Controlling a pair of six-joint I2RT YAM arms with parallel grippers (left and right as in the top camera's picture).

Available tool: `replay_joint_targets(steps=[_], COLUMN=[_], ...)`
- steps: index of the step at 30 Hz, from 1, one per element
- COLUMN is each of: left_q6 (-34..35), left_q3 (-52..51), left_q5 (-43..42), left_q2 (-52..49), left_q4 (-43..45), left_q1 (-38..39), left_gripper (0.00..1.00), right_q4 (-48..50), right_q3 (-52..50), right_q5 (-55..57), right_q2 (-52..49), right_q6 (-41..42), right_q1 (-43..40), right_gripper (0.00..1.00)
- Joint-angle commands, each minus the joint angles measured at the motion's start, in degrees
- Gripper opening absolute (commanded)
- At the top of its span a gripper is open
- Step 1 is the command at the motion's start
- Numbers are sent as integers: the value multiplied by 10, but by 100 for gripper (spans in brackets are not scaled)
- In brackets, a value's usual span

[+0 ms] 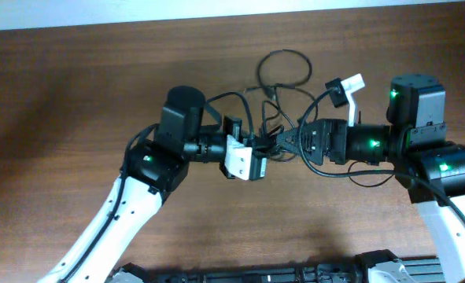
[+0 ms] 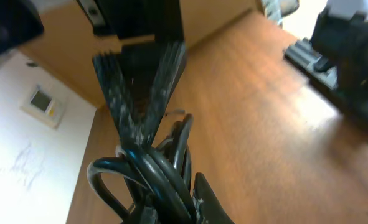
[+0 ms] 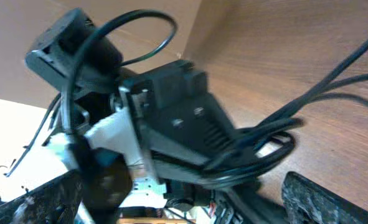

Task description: Untangle cables

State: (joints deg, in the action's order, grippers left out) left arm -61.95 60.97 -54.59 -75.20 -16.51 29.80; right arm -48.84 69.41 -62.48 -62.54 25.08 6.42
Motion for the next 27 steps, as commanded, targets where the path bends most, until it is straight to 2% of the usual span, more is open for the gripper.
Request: replay_joint_targets(steps=[1, 6, 14, 21, 24, 27], left_q6=[-50, -54, -54, -59, -59, -58], left_q3=[10, 11, 11, 11, 11, 11], left_q5=[60, 73, 72, 9, -17, 11], left_q2=[-2, -2, -2, -2, -2, -2], left_q4=[7, 58, 66, 75, 77, 76], left_q1=[5, 6, 40, 42, 45, 46], left_gripper=[0, 0, 0, 0, 0, 0], right_q4=[2, -3, -3, -2, -2, -3], right_q3=[13, 13, 13, 13, 13, 13], right_q5=[-27, -22, 23, 49, 49, 41], right_q2=[6, 5, -13, -25, -32, -35], right_q6=[-8, -6, 24, 29, 35, 40], right_q1=[0, 0, 0, 0, 0, 0], right_gripper=[97, 93, 87, 82, 75, 71])
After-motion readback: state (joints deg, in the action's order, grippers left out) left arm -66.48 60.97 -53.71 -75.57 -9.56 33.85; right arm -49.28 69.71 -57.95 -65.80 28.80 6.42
